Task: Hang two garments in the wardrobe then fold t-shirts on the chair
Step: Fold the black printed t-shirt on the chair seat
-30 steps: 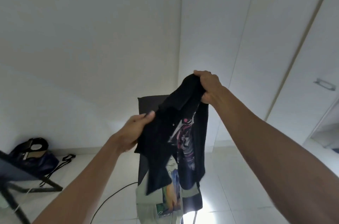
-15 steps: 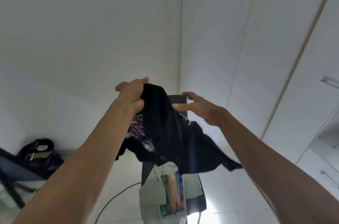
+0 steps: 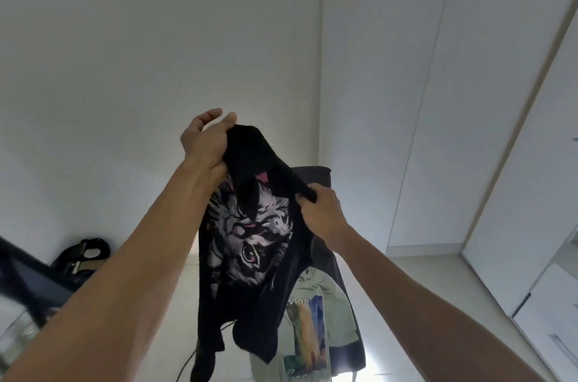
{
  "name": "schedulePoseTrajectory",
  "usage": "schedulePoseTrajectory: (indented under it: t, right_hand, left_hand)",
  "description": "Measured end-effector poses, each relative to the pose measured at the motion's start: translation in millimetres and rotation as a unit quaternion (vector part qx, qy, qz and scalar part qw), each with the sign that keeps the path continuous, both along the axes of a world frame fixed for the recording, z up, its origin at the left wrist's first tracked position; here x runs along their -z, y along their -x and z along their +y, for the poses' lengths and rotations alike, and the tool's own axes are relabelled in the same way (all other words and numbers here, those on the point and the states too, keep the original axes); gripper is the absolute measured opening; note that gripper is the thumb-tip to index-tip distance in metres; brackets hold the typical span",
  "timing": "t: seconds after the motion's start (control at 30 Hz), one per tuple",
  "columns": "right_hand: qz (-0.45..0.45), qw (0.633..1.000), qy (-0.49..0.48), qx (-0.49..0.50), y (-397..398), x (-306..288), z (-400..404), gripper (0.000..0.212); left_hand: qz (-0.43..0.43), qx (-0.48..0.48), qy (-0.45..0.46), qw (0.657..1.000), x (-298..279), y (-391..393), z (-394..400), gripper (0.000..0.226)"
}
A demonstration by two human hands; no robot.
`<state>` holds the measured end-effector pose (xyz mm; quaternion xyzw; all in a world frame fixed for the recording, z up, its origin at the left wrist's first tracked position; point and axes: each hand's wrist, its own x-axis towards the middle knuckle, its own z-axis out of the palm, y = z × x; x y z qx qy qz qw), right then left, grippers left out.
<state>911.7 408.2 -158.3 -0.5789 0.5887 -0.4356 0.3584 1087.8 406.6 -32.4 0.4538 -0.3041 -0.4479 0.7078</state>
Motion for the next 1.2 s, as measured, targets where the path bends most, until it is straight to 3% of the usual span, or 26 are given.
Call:
schedulePoseTrajectory:
  t: [0.13, 0.23, 0.3, 0.43, 0.5, 0.6, 0.7, 0.77, 0.83, 0.93, 1.0, 1.1, 1.2]
  right_hand:
    - [-0.032, 0.997, 0.045, -0.045, -3, -45, -6, 0.018]
    - [-0.009, 0.994, 0.028, -0.109, -8, -74, -8, 0.018]
    - [0.027, 0.989, 0.012, -0.142, -9, -88, -10, 0.018]
    - [0.064, 0.981, -0.02, -0.181, -6, -107, -12, 0.02]
    - [0.075, 0.976, -0.034, -0.203, -2, -114, -12, 0.021]
    - [0.083, 0.969, -0.053, -0.227, 8, -123, -10, 0.023]
    - [0.072, 0.966, -0.055, -0.241, 23, -128, -8, 0.029]
    - [0.076, 0.96, -0.06, -0.262, 34, -130, -5, 0.033]
    - [0.141, 0.946, -0.054, -0.287, 45, -132, -3, 0.038]
    - [0.331, 0.905, -0.045, -0.262, 62, -120, -3, 0.041]
    - [0.39, 0.886, -0.071, -0.24, 80, -103, -5, 0.034]
    - [0.376, 0.897, -0.086, -0.215, 111, -78, -5, 0.021]
    - [0.276, 0.945, -0.032, -0.171, 126, -66, -1, 0.028]
  left_hand:
    - [-0.193, 0.11, -0.059, 0.973, 17, -25, 10, 0.072]
    - [-0.366, 0.236, -0.13, 0.89, 32, -32, 16, 0.097]
    - [-0.452, 0.288, -0.161, 0.829, 41, -29, 19, 0.1]
    - [-0.643, 0.119, -0.216, 0.725, 53, -5, 17, 0.08]
    - [-0.699, 0.053, -0.216, 0.68, 58, 5, 19, 0.065]
    - [-0.695, -0.014, -0.087, 0.713, 60, 14, 19, 0.037]
    - [-0.597, 0.015, 0.032, 0.801, 56, 21, 14, 0.018]
    - [-0.53, 0.021, 0.049, 0.846, 54, 27, 13, 0.019]
    - [-0.499, -0.014, 0.057, 0.865, 52, 31, 14, 0.024]
    - [-0.489, -0.048, 0.072, 0.868, 43, 32, 18, 0.025]
    - [-0.503, -0.054, 0.085, 0.859, 33, 29, 20, 0.023]
    - [-0.549, -0.003, 0.085, 0.831, 22, 16, 25, 0.009]
    - [-0.6, 0.028, 0.054, 0.798, 28, -5, 25, 0.014]
